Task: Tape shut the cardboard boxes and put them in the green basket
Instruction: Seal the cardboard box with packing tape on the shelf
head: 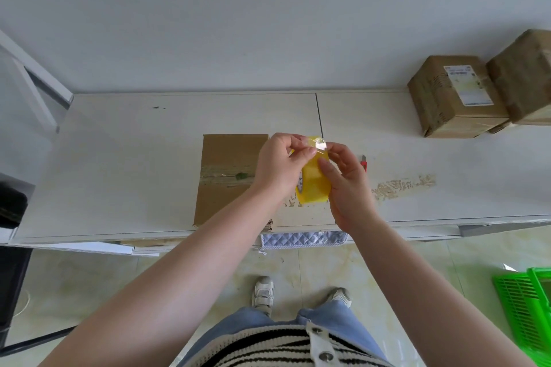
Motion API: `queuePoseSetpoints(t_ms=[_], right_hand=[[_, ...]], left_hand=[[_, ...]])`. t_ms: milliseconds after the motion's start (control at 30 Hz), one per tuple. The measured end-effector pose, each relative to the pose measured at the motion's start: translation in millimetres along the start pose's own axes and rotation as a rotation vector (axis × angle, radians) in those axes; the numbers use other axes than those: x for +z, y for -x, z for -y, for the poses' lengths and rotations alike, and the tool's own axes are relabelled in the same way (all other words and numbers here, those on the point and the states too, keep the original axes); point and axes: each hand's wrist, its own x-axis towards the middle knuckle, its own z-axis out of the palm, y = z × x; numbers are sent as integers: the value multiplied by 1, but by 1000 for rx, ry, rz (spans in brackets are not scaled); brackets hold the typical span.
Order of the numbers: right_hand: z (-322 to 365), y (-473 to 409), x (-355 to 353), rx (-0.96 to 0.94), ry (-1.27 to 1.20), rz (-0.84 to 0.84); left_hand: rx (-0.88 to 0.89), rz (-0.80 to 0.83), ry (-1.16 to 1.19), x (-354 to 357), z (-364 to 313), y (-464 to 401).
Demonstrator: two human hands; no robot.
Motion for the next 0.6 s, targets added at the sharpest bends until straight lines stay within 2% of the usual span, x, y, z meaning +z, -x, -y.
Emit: queuePoseSetpoints(t_ms=[100, 167, 233, 367, 500, 600], right_hand=[[5, -4, 1, 64, -66, -2], [5, -7, 1, 110, -89, -12], [8, -8, 1, 151, -116, -6], [11, -9, 3, 191, -160, 18], [16, -9, 2, 264, -199, 15], [20, -11, -1, 289, -222, 5]], left_hand=[[56, 26, -30, -4, -2, 0], [172, 29, -174, -6, 0, 3], [289, -18, -278, -7, 2, 6], [398, -91, -302, -5, 5, 8], [489, -1, -321, -9, 1, 2], [628, 30, -492, -12, 1, 1]])
